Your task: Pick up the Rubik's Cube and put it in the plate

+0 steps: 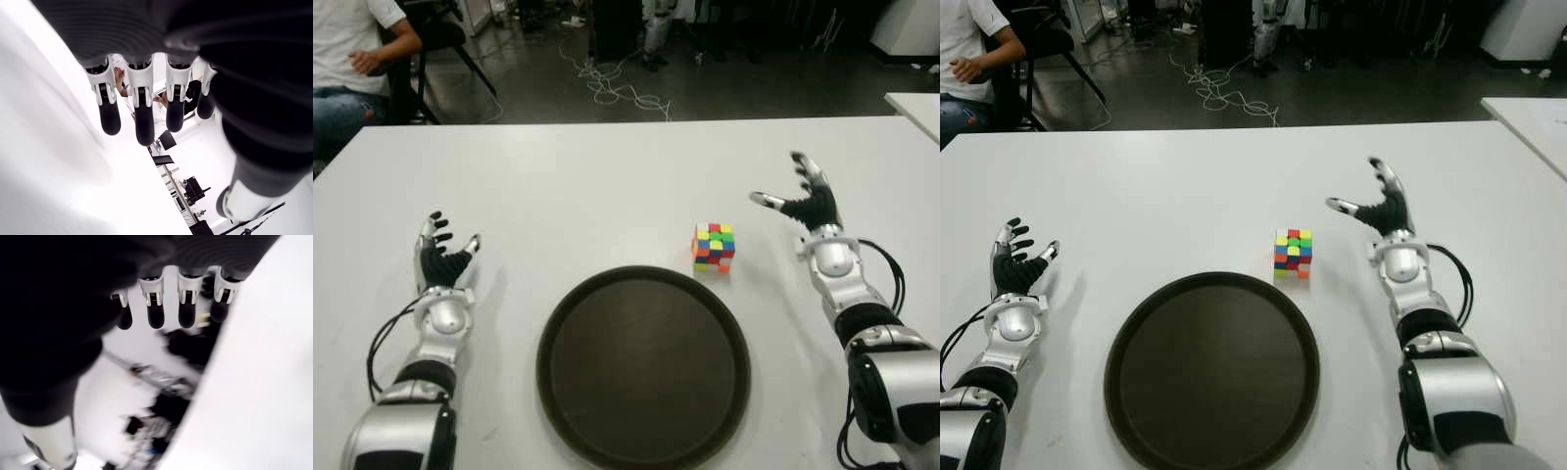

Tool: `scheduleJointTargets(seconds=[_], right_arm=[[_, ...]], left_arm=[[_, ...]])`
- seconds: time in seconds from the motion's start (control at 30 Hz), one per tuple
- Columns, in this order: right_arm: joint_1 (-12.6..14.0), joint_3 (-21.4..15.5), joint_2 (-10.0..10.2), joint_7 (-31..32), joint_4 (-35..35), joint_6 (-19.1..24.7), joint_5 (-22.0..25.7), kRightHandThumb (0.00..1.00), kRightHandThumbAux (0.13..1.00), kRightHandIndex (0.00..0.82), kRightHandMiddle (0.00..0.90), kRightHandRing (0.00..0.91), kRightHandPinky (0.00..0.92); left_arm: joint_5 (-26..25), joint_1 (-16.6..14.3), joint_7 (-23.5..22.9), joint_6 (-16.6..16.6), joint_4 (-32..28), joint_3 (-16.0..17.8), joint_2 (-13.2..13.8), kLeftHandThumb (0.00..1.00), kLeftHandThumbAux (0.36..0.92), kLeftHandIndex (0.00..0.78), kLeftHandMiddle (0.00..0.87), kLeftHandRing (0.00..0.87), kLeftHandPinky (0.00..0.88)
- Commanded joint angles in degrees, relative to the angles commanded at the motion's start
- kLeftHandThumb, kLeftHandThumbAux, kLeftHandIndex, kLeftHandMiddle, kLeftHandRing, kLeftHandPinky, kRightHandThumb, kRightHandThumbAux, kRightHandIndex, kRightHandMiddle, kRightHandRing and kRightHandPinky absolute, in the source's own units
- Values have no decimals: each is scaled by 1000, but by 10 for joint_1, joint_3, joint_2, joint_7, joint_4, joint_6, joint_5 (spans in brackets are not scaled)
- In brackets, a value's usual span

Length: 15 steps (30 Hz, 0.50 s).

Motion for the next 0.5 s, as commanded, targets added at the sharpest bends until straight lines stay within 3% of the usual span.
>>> scheduleJointTargets(seconds=[0.17, 0.5], right_arm=[[8, 8, -1, 12, -11, -38, -3, 0, 820, 110, 109, 85, 82], [23, 18, -4, 23, -43, -79, -8, 0, 833, 100, 107, 82, 72]], left_arm=[[0, 0, -1, 1, -1, 0, -1, 55, 733, 107, 168, 184, 200], [0, 1, -3, 1, -1, -1, -2, 84, 731, 115, 180, 198, 226]])
